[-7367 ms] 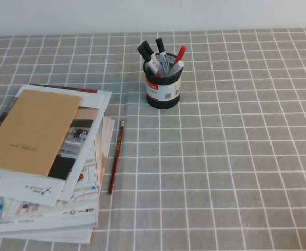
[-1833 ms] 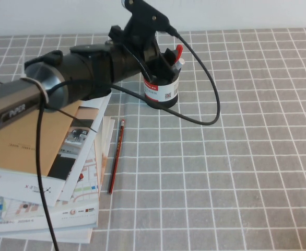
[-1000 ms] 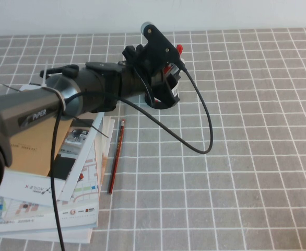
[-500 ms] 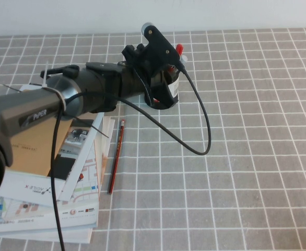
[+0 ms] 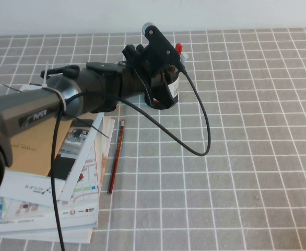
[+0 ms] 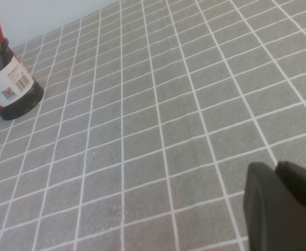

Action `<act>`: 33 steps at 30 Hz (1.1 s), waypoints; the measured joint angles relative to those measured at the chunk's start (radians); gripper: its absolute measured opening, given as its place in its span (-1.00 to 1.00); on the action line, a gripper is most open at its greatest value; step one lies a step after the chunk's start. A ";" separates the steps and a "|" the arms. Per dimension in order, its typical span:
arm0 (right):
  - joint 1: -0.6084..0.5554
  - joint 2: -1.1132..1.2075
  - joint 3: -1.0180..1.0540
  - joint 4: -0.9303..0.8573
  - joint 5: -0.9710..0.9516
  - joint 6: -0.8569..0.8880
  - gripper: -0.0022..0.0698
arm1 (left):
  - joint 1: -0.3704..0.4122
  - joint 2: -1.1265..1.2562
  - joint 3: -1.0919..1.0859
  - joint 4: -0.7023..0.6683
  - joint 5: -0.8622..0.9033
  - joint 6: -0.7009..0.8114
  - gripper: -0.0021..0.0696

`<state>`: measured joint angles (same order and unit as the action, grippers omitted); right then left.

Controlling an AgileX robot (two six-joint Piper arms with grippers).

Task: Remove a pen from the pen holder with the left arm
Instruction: 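Take a marker out of the pen holder and lay it on the table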

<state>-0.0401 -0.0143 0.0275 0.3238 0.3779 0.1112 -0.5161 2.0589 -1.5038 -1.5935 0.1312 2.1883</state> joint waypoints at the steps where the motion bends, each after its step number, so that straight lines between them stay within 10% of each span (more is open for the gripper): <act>1: 0.000 0.000 0.000 0.000 0.000 0.000 -0.97 | 0.000 0.000 0.000 0.000 -0.003 0.002 -0.79; 20: 0.000 0.000 0.000 0.000 0.000 0.000 -0.97 | 0.000 -0.101 0.000 -0.011 -0.040 0.002 -0.91; 29: 0.000 0.000 0.000 0.000 0.000 0.000 -0.97 | 0.000 -0.101 0.000 -0.009 -0.040 0.002 0.33; 33: 0.000 0.000 0.000 0.000 0.000 0.000 -0.97 | 0.000 -0.099 0.000 -0.009 -0.036 -0.034 0.56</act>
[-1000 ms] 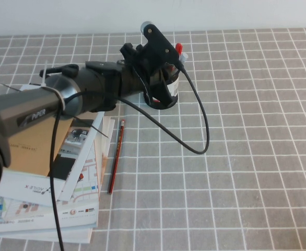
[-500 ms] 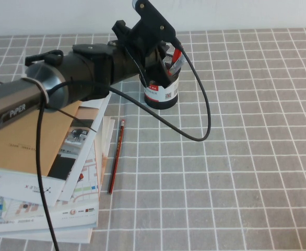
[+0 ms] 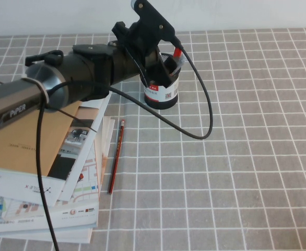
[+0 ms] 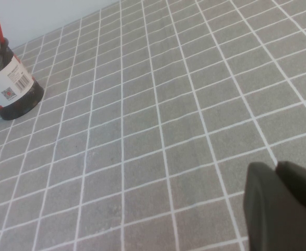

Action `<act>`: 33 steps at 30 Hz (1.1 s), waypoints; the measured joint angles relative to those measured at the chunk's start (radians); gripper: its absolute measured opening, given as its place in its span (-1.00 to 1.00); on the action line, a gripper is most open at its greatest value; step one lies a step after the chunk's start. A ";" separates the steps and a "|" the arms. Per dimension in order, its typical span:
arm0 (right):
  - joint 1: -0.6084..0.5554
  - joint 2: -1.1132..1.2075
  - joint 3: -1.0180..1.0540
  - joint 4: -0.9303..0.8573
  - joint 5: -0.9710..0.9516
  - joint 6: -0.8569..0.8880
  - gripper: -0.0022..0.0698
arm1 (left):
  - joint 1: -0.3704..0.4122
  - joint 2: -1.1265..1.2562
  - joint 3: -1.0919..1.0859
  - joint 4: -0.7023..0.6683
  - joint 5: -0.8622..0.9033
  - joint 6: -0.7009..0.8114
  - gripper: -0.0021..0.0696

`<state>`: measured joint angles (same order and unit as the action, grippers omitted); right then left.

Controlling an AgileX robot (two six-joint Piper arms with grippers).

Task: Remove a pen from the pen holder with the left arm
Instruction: 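Take a marker out of the pen holder and lay it on the table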

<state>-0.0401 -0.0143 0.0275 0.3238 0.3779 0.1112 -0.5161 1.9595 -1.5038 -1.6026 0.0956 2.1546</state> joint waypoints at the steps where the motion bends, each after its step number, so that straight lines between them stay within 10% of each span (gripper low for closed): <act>1: 0.000 0.000 0.000 0.000 0.000 0.000 -0.97 | 0.000 0.000 0.000 0.000 0.011 -0.013 0.57; 26: 0.000 0.000 0.000 0.000 0.000 0.000 -0.97 | 0.000 0.091 0.000 0.055 0.093 -0.107 0.25; 33: 0.000 0.000 0.000 0.000 0.000 0.000 -0.97 | 0.000 0.096 0.000 0.056 0.091 -0.107 -0.29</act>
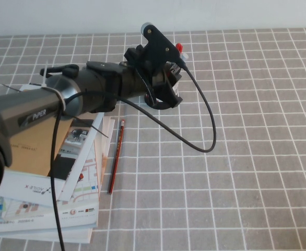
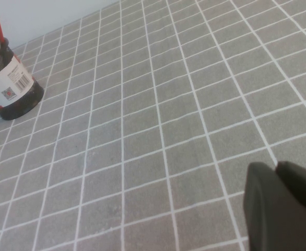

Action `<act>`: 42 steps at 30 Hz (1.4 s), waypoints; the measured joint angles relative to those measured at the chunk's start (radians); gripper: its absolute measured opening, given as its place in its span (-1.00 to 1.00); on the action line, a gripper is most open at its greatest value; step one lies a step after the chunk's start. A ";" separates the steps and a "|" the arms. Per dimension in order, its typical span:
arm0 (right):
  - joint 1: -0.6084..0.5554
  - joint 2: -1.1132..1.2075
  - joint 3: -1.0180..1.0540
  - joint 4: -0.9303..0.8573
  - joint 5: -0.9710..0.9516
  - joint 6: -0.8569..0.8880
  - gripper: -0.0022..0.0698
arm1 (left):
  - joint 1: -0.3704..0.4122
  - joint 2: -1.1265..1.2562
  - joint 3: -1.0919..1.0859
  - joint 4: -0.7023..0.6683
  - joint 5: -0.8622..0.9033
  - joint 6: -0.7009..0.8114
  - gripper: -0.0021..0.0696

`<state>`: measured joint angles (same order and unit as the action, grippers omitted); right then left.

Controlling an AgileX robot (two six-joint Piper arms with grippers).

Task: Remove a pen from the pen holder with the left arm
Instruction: 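Take a marker out of the pen holder and lay it on the table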

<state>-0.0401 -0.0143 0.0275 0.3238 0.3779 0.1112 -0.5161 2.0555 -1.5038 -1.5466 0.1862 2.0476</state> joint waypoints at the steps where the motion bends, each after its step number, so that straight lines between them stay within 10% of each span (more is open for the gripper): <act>1: 0.000 0.000 0.000 0.000 0.000 0.000 -0.97 | 0.000 0.000 0.000 0.002 -0.003 0.000 -0.40; 6: 0.000 0.000 0.000 0.000 0.000 0.000 -0.97 | 0.000 0.000 -0.001 0.009 -0.014 0.009 -0.73; 31: 0.000 0.000 0.000 0.000 0.000 0.000 -0.97 | -0.002 -0.270 -0.002 0.003 -0.004 -0.047 -0.76; 42: 0.000 0.000 0.000 0.000 0.000 0.000 -0.97 | -0.186 -0.514 -0.002 -0.081 -0.317 -0.128 -0.76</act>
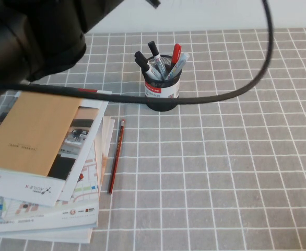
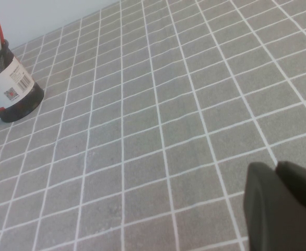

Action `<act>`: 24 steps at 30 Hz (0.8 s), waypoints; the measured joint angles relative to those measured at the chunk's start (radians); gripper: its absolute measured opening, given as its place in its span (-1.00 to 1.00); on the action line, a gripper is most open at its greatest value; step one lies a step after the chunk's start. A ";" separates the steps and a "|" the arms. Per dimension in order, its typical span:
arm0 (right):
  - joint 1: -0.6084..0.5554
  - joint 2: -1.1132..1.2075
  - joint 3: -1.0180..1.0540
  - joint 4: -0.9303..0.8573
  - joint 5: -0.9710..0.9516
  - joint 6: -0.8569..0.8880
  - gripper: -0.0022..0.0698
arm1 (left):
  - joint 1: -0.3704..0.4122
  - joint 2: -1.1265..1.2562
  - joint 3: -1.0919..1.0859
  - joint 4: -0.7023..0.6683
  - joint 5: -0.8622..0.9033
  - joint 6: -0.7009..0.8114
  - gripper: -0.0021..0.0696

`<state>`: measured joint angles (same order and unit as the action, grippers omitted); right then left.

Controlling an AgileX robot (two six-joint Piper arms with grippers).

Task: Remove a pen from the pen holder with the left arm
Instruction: 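Take a marker out of the pen holder and lay it on the table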

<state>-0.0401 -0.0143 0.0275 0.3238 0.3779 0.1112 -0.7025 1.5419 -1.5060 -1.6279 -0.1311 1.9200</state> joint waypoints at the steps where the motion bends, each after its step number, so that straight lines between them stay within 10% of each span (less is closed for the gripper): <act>1: 0.000 0.000 0.000 0.000 0.000 0.000 -0.97 | -0.018 -0.013 0.000 -0.041 -0.032 0.045 -0.76; 14: 0.000 0.000 0.000 0.000 0.000 0.000 -0.97 | -0.198 0.002 0.070 -0.135 -0.553 0.646 -0.76; 24: 0.000 0.000 0.000 0.000 0.000 0.000 -0.97 | -0.264 0.007 0.098 -0.135 -0.499 0.620 -0.76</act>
<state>-0.0401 -0.0143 0.0275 0.3238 0.3779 0.1112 -0.9665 1.5489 -1.4085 -1.7628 -0.6302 2.5398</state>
